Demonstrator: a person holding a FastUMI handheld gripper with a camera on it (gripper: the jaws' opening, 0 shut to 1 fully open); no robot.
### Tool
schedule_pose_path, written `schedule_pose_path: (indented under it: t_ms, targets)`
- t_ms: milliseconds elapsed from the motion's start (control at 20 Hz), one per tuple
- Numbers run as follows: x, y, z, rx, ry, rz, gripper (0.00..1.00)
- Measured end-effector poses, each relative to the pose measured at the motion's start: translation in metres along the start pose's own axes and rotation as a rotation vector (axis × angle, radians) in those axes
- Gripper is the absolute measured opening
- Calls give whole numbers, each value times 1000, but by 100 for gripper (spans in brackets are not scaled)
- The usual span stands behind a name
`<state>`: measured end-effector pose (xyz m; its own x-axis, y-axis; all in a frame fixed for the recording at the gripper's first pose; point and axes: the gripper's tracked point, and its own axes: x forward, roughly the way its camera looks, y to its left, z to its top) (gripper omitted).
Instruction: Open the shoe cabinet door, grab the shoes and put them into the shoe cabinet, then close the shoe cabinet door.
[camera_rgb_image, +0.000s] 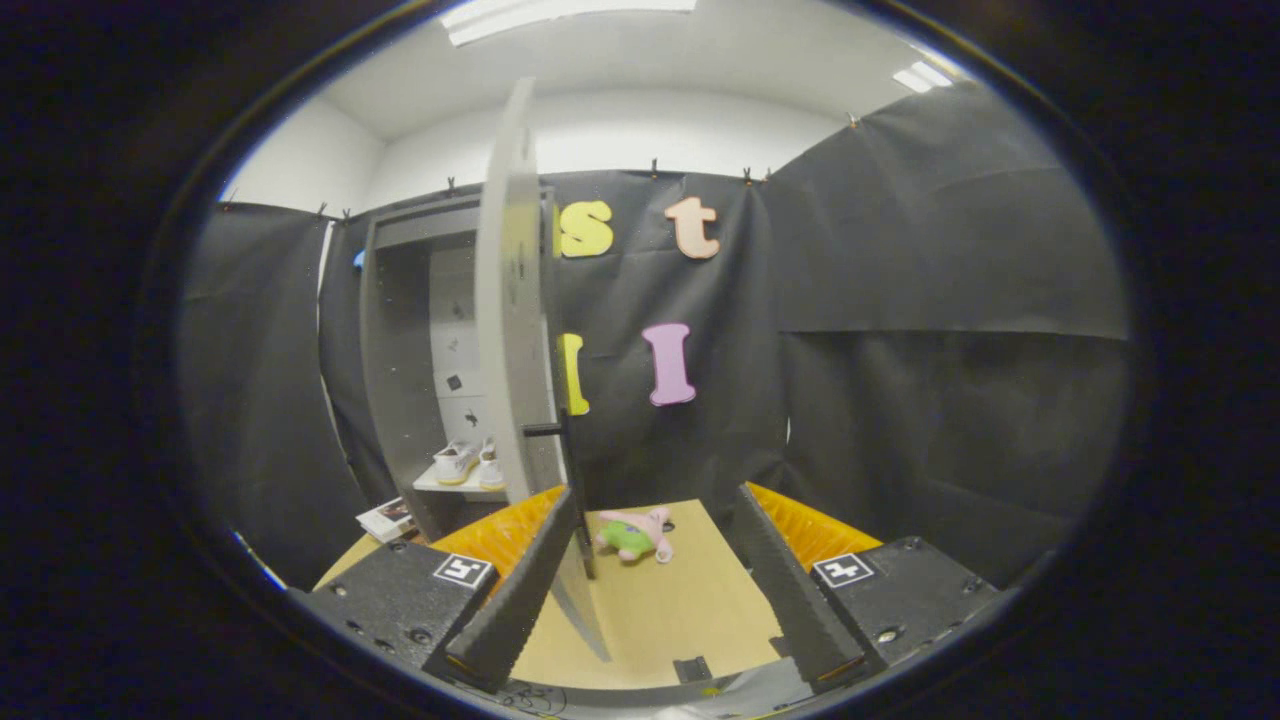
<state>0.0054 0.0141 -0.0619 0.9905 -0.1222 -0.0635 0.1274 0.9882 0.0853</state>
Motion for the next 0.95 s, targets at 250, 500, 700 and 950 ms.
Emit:
schedule_pose_path:
  t_ms: [250,500,700,950]
  targets:
    - [66,3,-8,-7,47,132,100]
    - [92,26,-10,-61,35,274,100]
    - [89,35,-15,-101,47,360,100]
    - [88,54,-14,-103,57,418,96]
